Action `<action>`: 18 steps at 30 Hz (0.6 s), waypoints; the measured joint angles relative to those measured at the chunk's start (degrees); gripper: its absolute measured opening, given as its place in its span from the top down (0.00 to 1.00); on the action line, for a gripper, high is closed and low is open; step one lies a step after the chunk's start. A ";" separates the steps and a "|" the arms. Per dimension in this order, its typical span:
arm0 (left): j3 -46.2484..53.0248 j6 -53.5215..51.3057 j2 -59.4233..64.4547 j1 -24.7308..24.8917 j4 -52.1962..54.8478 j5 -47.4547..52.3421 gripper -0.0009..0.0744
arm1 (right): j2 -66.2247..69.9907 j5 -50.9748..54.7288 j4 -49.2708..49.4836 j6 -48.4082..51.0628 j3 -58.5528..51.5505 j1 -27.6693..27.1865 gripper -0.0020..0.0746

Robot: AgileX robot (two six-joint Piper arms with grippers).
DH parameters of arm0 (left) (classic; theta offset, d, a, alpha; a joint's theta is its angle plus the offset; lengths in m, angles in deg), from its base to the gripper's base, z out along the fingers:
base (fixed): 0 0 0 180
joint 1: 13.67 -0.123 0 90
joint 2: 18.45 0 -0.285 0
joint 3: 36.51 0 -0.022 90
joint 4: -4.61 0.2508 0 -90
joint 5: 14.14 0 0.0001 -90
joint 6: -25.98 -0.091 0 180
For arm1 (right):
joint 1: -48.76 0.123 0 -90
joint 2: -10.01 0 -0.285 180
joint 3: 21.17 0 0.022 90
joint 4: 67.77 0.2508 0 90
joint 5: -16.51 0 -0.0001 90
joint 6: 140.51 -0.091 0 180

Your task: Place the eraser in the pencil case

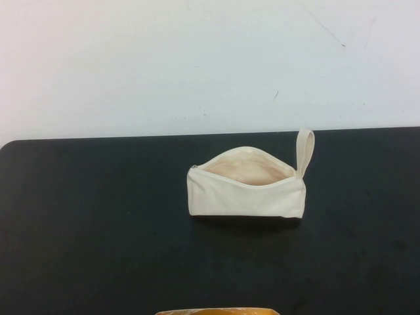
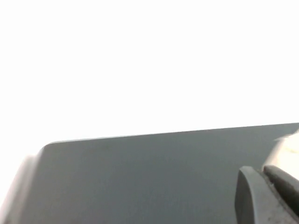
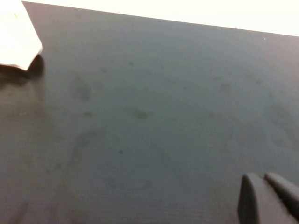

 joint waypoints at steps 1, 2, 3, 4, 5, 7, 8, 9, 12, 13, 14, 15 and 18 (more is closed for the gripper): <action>2.42 0.00 -2.50 -2.20 -0.72 -0.51 0.99 | 0.00 0.00 0.00 0.00 0.00 0.00 0.98; 4.71 0.11 -4.83 -4.33 -1.44 -0.76 0.99 | 0.00 0.00 0.00 0.00 0.00 0.00 0.98; 6.79 0.11 -7.12 -6.31 -2.26 -0.76 0.99 | 0.00 0.00 0.00 0.00 0.00 0.00 0.98; 8.70 0.11 -8.84 -7.80 -3.05 -0.82 0.99 | 0.00 0.00 0.00 0.00 0.00 0.00 0.98; 10.40 0.11 -10.91 -9.50 -3.84 -0.82 0.99 | 0.00 0.00 0.00 0.00 0.00 0.00 0.98; 12.90 0.11 -14.51 -12.02 -4.88 -0.82 0.99 | 0.00 0.00 0.00 0.00 0.00 0.00 0.98; 14.11 0.11 -15.97 -13.01 -5.25 -0.82 0.99 | 0.00 0.00 0.00 0.00 0.00 0.00 0.98; 15.15 0.11 -16.86 -13.57 -5.72 -0.82 0.99 | 0.00 0.00 0.00 0.00 0.00 0.00 0.98; 16.57 0.11 -17.43 -14.00 -5.72 -0.65 0.99 | 0.00 0.00 0.00 0.00 0.00 0.00 0.98; 16.59 0.11 -17.43 -13.87 -5.72 -0.38 0.99 | 0.00 0.00 0.00 0.00 0.00 0.00 0.98; 16.59 0.11 -17.43 -13.49 -5.72 0.44 0.99 | 0.00 0.00 0.00 0.00 0.00 0.00 0.98; 16.59 -0.09 -17.43 -13.16 -5.72 1.51 0.99 | 0.00 0.00 0.00 0.00 0.00 0.00 0.98; 16.59 -2.90 -17.43 -12.20 -6.50 5.25 0.99 | 0.00 0.00 0.00 0.00 0.00 0.00 0.98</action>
